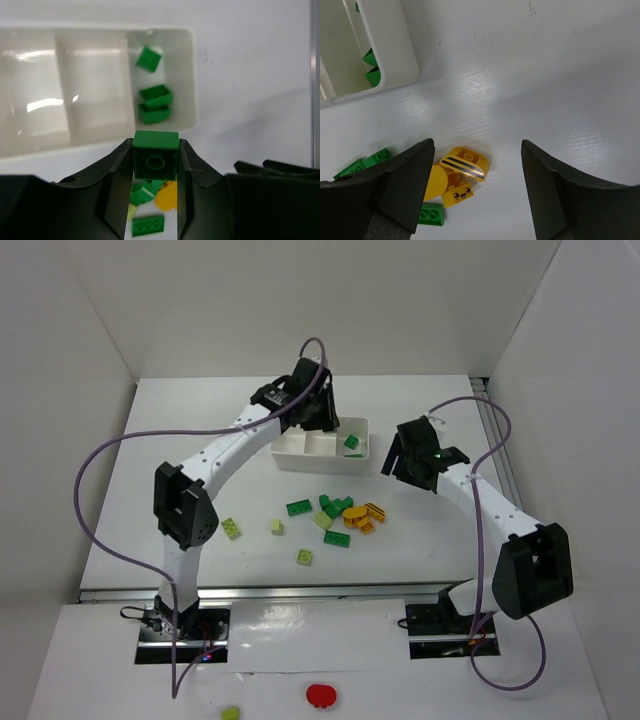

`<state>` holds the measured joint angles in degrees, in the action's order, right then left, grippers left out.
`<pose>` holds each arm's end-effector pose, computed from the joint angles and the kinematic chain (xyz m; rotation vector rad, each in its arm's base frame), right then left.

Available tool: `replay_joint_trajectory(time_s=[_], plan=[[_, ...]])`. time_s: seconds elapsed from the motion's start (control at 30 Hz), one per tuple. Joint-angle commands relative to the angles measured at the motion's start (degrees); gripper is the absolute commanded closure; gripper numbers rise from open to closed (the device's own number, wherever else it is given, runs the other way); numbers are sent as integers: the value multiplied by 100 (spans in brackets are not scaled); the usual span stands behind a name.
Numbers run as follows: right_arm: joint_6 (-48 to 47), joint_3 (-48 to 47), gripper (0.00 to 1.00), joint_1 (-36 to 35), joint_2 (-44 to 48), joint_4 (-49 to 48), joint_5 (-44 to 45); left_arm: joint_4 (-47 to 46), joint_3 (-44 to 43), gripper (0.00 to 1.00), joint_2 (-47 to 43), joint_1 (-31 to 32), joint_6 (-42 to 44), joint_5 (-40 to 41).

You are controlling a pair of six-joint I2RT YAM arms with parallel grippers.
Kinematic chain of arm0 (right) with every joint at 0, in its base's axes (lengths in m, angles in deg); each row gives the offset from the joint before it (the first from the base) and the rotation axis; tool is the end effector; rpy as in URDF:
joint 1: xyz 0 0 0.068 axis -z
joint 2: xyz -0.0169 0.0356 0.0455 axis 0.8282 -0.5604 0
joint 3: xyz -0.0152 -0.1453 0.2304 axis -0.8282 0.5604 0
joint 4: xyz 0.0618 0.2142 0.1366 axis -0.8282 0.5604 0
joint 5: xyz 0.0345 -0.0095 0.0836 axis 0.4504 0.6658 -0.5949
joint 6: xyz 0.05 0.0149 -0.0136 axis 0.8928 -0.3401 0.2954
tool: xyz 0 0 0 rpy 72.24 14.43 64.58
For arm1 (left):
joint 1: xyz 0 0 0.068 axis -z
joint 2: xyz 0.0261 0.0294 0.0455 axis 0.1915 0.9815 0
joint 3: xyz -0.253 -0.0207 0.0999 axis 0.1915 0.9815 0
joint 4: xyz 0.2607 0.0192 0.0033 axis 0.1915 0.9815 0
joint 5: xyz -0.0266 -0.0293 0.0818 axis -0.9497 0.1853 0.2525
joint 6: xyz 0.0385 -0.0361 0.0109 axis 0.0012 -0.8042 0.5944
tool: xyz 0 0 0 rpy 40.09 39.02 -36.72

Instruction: Sort the legos into containers by color

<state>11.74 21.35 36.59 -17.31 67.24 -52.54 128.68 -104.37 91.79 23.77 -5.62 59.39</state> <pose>0.2697 0.0844 0.2603 0.4497 2.3969 0.0770 0.3767 -0.2564 0.3415 -0.1501 2.3261 -0.5218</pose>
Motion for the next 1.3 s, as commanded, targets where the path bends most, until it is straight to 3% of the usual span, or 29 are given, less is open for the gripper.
replay_joint_trajectory(time_s=[0.0, 0.17, 0.23, 0.33, 0.37, 0.53, 0.7, 0.8, 0.87, 1.17, 1.27], plan=[[72, 12, 23, 35, 348, 70, 141, -101, -995, 73, 778, 0, 369, -623], [11, 126, 23, 35, 665, 290, 194, -240, -2079, 69, 1780, 0, 422, -948], [11, 126, 23, 35, 743, 352, 194, -407, -2351, 54, 2124, 0, 475, -1141], [11, 126, 23, 35, 875, 484, 264, -408, -2467, 14, 2265, 0, 597, -1273], [11, 126, 23, 35, 876, 545, 264, -408, -2467, 13, 2170, 0, 598, -1274], [11, 293, 23, 35, 929, 484, 264, -461, -1266, 19, 1046, 0, 1228, -1029], [11, 293, 23, 35, 683, 204, 212, -461, 1519, 19, -797, 0, 2073, -739], [-41, 241, 23, 35, 455, 72, 159, -583, 2870, 13, -1398, 61, 2461, -738], [-42, 179, 23, 35, 288, 71, 89, -645, 3445, 1, -1663, 61, 2548, -676], [-95, 65, 23, -18, 173, -34, 36, -769, 3799, 3, -1102, 61, 2479, -597], [-95, 126, 23, -18, 287, -34, 97, -769, 3913, 3, -838, 113, 2601, -194]])
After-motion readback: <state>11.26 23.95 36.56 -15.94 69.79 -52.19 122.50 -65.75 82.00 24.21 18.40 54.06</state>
